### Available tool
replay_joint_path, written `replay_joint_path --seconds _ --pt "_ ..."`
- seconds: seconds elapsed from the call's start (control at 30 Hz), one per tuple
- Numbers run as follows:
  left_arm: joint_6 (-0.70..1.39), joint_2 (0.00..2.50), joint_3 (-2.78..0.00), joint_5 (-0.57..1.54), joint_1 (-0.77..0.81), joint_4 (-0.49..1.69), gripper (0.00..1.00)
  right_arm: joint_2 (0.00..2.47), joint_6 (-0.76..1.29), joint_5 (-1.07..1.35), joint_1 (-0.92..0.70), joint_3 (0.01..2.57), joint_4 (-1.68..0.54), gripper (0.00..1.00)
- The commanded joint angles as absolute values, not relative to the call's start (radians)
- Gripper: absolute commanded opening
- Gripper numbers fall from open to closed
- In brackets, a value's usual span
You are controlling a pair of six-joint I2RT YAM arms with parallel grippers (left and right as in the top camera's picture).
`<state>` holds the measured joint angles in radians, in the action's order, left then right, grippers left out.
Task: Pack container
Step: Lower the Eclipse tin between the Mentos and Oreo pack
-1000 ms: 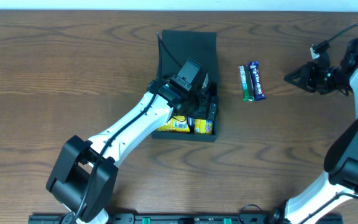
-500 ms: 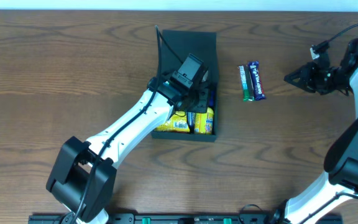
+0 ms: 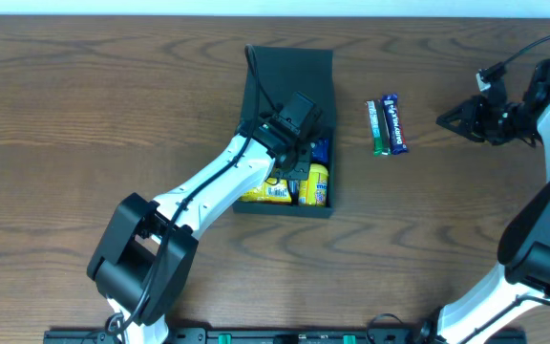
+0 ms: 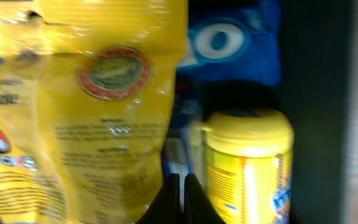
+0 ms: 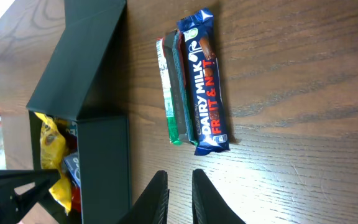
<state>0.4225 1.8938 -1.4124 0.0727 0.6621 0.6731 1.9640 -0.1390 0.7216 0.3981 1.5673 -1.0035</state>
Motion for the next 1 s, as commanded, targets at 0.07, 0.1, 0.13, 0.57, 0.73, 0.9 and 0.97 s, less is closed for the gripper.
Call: replay_joint_path --seconds 0.07,0.1,0.13,0.57,0.73,0.9,0.97 --pt "0.434 1.909 -1.426 -0.060 0.662 0.669 0.06 1.940 -0.159 0.730 0.389 1.569 -1.002 0.14" --pt "0.434 1.913 -1.426 -0.060 0.662 0.668 0.06 1.940 -0.160 0.730 0.389 1.569 -1.002 0.14" --pt "0.434 1.920 -1.426 -0.059 0.662 0.665 0.06 1.940 -0.163 0.730 0.389 1.569 -1.002 0.14" --pt "0.434 1.953 -1.427 -0.025 0.662 0.632 0.06 1.940 -0.163 0.730 0.389 1.569 -1.002 0.14" --pt "0.430 1.948 -1.449 -0.025 0.662 0.626 0.06 1.940 -0.162 0.730 0.389 1.569 -1.002 0.14" --pt "0.430 1.953 -1.448 -0.025 0.662 0.626 0.06 1.940 -0.162 0.730 0.389 1.569 -1.002 0.14" --pt "0.431 1.959 -1.448 -0.025 0.662 0.622 0.06 1.940 -0.162 0.730 0.389 1.569 -1.002 0.14"
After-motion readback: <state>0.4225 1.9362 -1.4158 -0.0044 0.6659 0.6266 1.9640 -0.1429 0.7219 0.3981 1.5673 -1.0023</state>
